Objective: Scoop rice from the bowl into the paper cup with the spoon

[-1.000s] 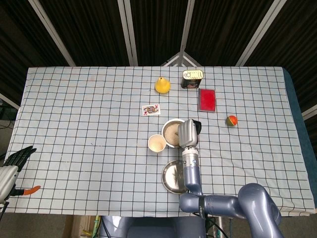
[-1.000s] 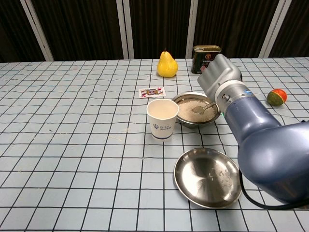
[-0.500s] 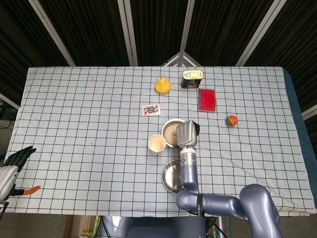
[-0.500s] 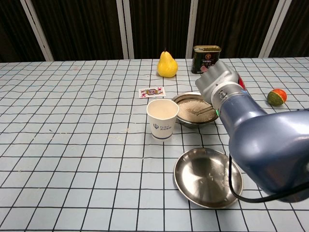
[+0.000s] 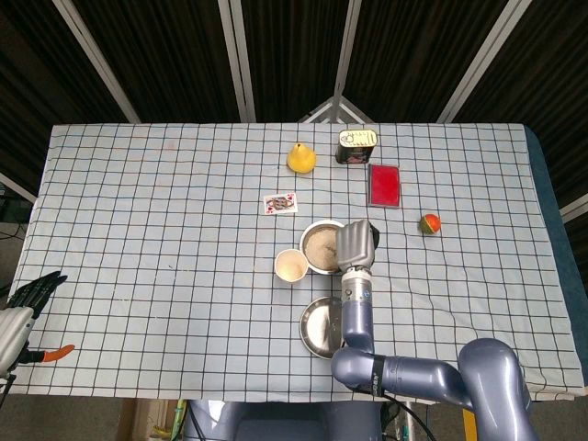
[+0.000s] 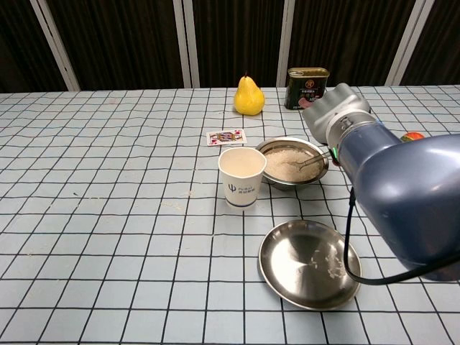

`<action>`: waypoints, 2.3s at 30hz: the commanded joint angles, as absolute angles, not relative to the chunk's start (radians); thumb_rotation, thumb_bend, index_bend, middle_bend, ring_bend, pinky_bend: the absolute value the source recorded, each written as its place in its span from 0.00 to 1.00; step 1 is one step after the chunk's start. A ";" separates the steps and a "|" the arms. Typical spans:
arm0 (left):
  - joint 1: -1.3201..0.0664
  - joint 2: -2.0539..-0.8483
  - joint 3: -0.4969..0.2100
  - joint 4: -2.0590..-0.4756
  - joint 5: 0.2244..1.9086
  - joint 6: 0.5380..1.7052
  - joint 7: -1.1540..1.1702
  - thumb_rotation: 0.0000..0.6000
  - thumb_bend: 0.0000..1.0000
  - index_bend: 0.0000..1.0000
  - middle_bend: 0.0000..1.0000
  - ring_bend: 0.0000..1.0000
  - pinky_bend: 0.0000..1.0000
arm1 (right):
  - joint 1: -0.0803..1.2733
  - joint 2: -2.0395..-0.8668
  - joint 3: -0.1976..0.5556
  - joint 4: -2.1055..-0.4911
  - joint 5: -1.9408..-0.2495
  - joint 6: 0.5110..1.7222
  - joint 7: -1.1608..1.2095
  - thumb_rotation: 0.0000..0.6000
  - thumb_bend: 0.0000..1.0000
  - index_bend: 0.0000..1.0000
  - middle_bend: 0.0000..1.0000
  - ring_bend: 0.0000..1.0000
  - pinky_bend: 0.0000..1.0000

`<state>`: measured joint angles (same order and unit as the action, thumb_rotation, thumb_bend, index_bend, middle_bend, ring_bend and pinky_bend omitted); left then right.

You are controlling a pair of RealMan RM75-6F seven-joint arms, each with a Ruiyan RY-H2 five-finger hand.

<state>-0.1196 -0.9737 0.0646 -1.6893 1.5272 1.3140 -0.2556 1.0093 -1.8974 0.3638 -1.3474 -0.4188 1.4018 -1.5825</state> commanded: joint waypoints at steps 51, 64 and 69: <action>-0.116 -0.983 0.060 -1.704 1.501 1.307 -0.202 1.00 0.02 0.00 0.00 0.00 0.00 | 1.006 -1.679 0.453 -1.630 -0.149 1.396 -1.359 1.00 0.54 0.67 0.96 1.00 0.98; -0.117 -0.983 0.058 -1.705 1.497 1.303 -0.198 1.00 0.02 0.00 0.00 0.00 0.00 | 1.032 -1.637 0.481 -1.642 -0.082 1.371 -1.330 1.00 0.54 0.68 0.96 1.00 0.98; -0.119 -0.983 0.058 -1.705 1.496 1.299 -0.197 1.00 0.02 0.00 0.00 0.00 0.00 | 1.047 -1.619 0.482 -1.650 -0.066 1.373 -1.325 1.00 0.54 0.68 0.96 1.00 0.98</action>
